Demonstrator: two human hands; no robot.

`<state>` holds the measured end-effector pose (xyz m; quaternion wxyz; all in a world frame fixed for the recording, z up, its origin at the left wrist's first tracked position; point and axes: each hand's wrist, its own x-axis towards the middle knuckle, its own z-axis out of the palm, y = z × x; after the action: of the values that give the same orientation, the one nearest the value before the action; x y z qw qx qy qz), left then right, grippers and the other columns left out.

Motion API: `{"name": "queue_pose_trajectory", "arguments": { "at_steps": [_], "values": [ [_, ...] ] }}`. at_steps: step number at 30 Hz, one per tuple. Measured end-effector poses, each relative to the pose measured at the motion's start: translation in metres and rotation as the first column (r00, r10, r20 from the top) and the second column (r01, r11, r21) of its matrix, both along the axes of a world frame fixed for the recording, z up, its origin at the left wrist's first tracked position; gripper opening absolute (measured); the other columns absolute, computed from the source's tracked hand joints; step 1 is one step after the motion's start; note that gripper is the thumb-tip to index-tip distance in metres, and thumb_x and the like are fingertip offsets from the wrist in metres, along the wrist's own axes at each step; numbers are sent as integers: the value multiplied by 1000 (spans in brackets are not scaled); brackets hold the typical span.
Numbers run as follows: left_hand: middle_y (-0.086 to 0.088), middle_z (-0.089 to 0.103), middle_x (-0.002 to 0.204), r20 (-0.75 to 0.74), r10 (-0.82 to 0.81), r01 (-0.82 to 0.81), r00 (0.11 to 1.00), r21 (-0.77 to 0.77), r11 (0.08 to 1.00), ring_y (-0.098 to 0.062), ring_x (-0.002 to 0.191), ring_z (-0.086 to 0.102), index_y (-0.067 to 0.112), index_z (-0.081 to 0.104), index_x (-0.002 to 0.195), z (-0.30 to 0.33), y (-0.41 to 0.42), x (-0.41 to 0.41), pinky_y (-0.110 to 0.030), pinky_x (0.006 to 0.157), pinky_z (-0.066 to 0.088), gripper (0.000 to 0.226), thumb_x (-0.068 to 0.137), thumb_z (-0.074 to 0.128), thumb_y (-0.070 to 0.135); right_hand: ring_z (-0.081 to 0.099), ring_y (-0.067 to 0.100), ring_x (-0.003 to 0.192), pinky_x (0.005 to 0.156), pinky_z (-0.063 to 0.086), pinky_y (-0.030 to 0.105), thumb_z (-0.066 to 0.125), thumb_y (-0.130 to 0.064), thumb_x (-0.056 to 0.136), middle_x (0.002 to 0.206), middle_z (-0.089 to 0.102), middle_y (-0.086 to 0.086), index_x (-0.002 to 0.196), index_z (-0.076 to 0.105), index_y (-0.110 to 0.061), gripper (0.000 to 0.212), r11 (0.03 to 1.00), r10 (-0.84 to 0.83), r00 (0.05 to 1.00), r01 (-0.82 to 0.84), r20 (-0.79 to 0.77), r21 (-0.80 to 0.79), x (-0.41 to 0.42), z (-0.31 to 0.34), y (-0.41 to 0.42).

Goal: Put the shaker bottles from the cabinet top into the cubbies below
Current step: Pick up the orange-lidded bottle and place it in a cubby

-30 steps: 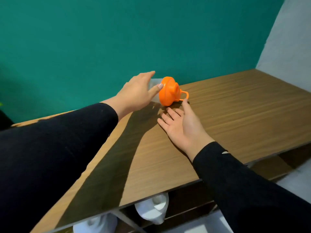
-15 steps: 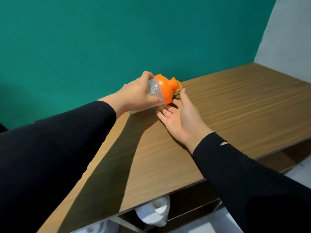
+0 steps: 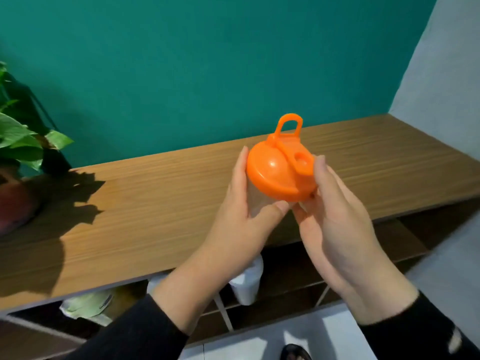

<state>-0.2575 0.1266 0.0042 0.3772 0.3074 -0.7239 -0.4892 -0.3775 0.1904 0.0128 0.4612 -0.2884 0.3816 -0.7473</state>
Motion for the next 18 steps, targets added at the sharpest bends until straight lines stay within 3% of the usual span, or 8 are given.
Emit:
{"name": "queue_pose_trajectory", "arguments": {
  "at_steps": [2,4,6,7,10,12,15,18],
  "values": [
    [56,42,127,-55,-42,50,998,159,986,30,130,32,37,6,158,-8,36,14,-4,109,28,111,66,65,50,56,14,132,115,33,41,61,-49,88,139,64,1,148,44,-17,70,998,-17,999,18,-31,54,8,-3,38],
    [60,47,121,-66,-67,83,996,289,954,27,130,37,48,6,154,-25,68,23,-18,119,28,109,64,67,50,59,12,128,114,34,42,76,-62,68,135,66,-5,144,49,-27,88,987,-52,992,68,-113,143,14,-16,71],
    [48,50,134,-47,-103,113,994,393,913,17,136,38,51,10,154,-45,90,28,-33,124,26,109,63,69,47,60,14,125,112,37,47,85,-67,46,133,66,-6,134,56,-34,98,956,-99,973,151,-209,253,16,-33,95],
    [38,48,144,-26,-126,125,992,429,894,12,140,37,51,10,155,-56,98,27,-38,125,25,108,64,70,46,60,16,124,111,39,49,85,-63,44,132,66,-5,127,59,-35,91,935,-119,967,185,-225,303,14,-45,102],
    [22,40,156,44,-204,150,978,532,834,0,144,37,49,7,157,-85,110,20,-40,123,28,110,68,71,42,58,21,120,106,44,51,69,-56,64,134,59,-6,116,60,-44,54,857,-135,967,222,-215,464,9,-80,110],
    [16,37,158,85,-238,140,968,603,785,-3,142,39,43,3,159,-98,112,11,-32,119,34,118,61,69,44,56,24,118,103,46,51,59,-44,88,135,54,-2,119,55,-44,31,812,-158,967,242,-200,531,4,-100,107],
    [10,31,160,110,-244,109,963,673,732,-7,141,37,38,2,159,-120,110,-2,-32,118,34,123,56,70,44,54,24,113,90,50,46,49,-44,98,135,49,-2,133,47,-45,35,743,-142,969,239,-201,625,-5,-126,97],
    [11,39,151,151,-230,75,961,662,745,-9,135,43,37,11,156,-142,103,-15,-32,114,36,110,62,68,38,53,23,111,78,48,38,47,-44,99,136,48,0,143,42,-39,44,689,-130,971,234,-201,686,-14,-148,81]
  ]
}}
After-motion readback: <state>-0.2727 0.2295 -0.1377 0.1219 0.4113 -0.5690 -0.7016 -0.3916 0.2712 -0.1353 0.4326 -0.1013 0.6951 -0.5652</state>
